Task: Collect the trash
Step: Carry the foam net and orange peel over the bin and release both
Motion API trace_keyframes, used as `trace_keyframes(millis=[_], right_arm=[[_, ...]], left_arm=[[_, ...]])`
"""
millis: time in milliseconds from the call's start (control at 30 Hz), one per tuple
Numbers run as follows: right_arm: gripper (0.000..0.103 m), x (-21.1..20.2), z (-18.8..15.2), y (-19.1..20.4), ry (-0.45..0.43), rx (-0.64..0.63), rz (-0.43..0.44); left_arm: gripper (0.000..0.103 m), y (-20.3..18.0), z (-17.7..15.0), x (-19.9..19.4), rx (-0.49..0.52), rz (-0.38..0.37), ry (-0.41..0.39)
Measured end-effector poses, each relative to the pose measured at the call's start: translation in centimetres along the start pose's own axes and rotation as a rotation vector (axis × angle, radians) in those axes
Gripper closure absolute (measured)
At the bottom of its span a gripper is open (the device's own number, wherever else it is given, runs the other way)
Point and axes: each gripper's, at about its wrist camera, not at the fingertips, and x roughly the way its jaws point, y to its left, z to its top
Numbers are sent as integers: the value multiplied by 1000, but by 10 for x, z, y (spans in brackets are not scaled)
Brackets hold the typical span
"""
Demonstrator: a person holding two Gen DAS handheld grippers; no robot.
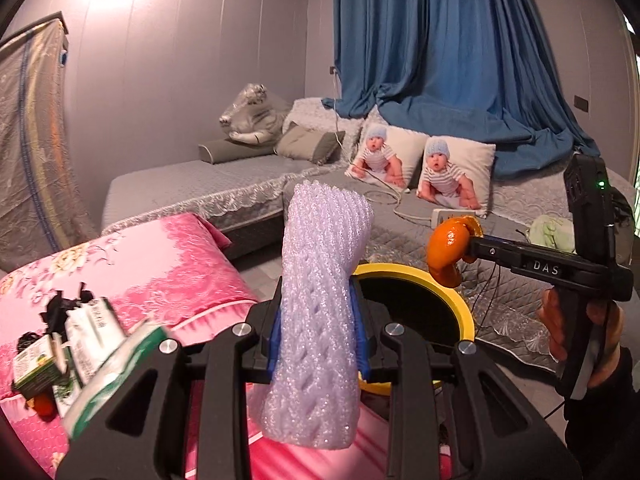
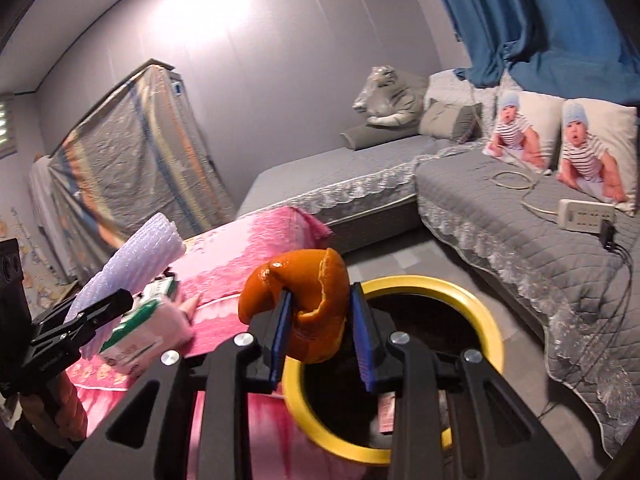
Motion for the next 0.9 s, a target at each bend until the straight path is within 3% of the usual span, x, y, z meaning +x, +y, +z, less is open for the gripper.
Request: trace_keyframes(millis=[300, 433, 900], right_arm=[[76, 22, -12, -37, 47, 85, -62], [75, 34, -20, -53, 71, 117, -130], [74, 65, -35, -94, 172, 247, -186]], left_arm=[[77, -21, -7, 67, 39, -47, 121], [77, -31, -13, 92, 50, -65, 165], [77, -44, -27, 161, 35, -72, 286]])
